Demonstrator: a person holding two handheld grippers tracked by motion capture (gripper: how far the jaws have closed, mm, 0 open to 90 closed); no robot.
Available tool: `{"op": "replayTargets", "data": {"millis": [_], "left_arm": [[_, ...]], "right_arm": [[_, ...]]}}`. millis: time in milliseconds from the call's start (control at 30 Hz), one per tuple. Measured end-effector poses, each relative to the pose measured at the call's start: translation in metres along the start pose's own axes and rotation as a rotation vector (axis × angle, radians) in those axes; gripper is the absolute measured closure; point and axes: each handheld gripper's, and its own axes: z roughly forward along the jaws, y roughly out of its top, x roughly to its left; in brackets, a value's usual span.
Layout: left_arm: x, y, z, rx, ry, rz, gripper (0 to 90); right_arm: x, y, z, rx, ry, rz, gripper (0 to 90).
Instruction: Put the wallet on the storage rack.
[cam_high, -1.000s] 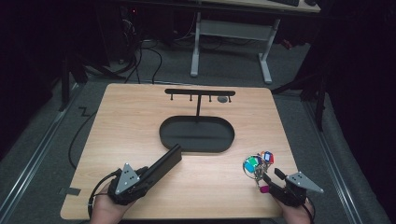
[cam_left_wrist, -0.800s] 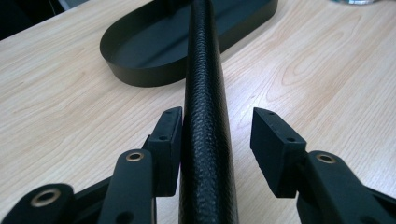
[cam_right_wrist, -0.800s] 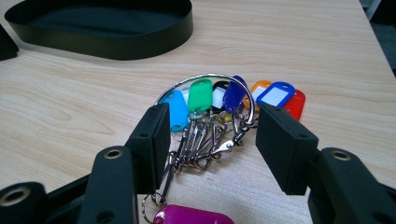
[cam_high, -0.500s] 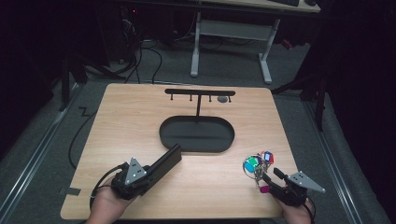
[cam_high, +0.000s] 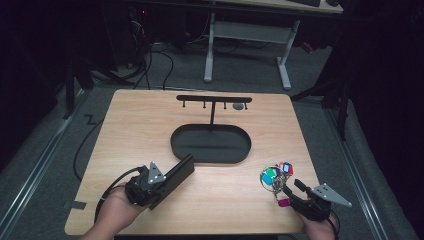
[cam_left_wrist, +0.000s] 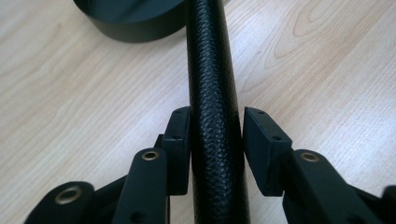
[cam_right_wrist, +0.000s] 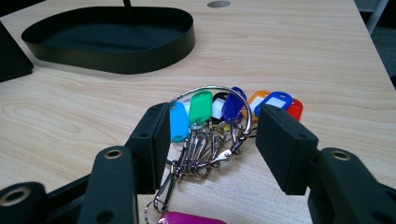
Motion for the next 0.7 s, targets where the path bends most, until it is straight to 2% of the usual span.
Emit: {"op": "replayTargets", "data": {"millis": [100,267,400,567,700], "left_arm": [[0.003,0.004,0.000,0.029,-0.009,-0.023,64.0],[0.007,0.005,0.001,0.033,-0.037,-0.039,66.3],[0.011,0.004,0.003,0.044,-0.052,-0.059,66.6],[0.012,0.006,0.006,0.064,-0.060,-0.072,67.1],[0.011,0.007,0.006,0.072,-0.076,-0.069,71.0]], "right_arm": [[0.000,0.000,0.000,0.004,0.004,-0.001,45.4],[0.000,0.000,0.001,0.008,0.005,-0.012,45.4],[0.000,-0.001,0.002,0.015,0.008,-0.001,45.3],[0.001,-0.002,0.003,0.020,0.012,-0.007,45.3],[0.001,-0.002,0.002,0.019,0.009,-0.004,45.3]]}}
